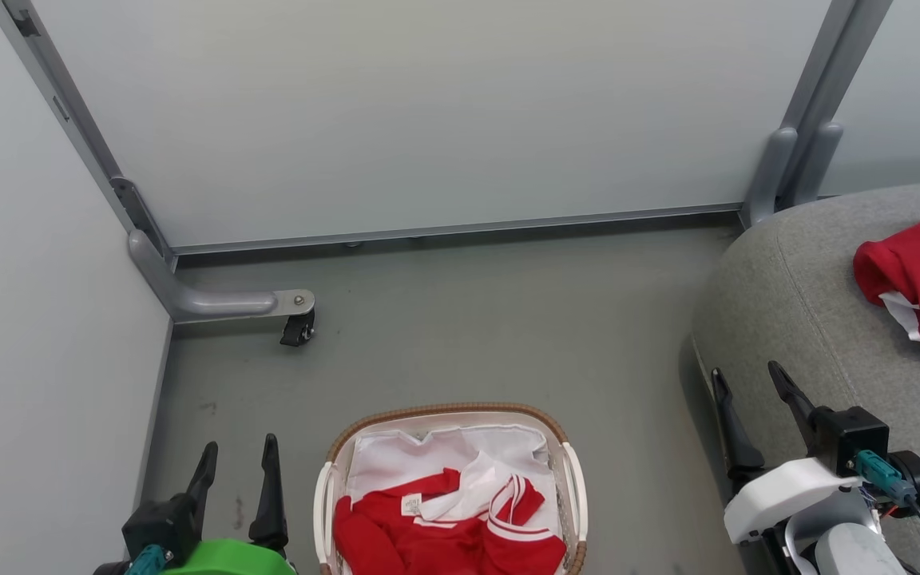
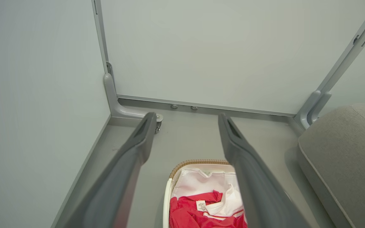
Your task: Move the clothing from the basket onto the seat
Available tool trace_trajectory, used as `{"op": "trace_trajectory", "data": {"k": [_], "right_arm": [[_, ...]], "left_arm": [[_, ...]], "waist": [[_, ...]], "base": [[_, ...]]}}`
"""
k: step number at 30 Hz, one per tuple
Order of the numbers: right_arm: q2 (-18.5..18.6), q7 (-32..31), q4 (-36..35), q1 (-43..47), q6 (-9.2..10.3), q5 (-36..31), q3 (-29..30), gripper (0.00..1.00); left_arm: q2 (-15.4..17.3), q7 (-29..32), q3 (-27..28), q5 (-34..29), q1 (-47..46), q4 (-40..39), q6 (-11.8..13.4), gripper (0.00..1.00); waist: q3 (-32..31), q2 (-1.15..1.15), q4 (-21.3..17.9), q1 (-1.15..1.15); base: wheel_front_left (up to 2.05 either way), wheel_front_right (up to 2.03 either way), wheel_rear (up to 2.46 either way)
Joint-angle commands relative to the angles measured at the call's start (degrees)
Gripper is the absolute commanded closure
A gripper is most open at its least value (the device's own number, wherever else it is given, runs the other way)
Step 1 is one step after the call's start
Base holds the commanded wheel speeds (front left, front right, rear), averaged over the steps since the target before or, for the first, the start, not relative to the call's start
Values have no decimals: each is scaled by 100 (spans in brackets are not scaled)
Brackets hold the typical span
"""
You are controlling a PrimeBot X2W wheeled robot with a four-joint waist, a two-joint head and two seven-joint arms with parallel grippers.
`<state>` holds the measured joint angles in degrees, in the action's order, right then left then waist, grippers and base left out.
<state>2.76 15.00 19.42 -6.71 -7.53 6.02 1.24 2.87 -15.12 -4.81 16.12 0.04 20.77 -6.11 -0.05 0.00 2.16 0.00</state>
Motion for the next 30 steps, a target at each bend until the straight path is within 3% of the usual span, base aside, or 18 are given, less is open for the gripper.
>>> {"op": "trace_trajectory", "data": {"k": [1, 18, 30], "right_arm": [[23, 28, 10, 55, 8, -15, 21, 0], [24, 28, -41, -14, 8, -36, -36, 0], [24, 28, -395, -565, 8, -223, 38, 0]], "left_arm": [[5, -5, -2, 17, 29, 11, -12, 0], [5, -5, -105, -31, -107, -11, -34, 0], [6, -5, -502, -277, -1003, 165, -76, 0]], "waist": [[0, 0, 6, 0], [108, 0, -12, 0], [1073, 0, -313, 0]], "base": [[0, 0, 0], [0, 0, 0], [0, 0, 0]]}}
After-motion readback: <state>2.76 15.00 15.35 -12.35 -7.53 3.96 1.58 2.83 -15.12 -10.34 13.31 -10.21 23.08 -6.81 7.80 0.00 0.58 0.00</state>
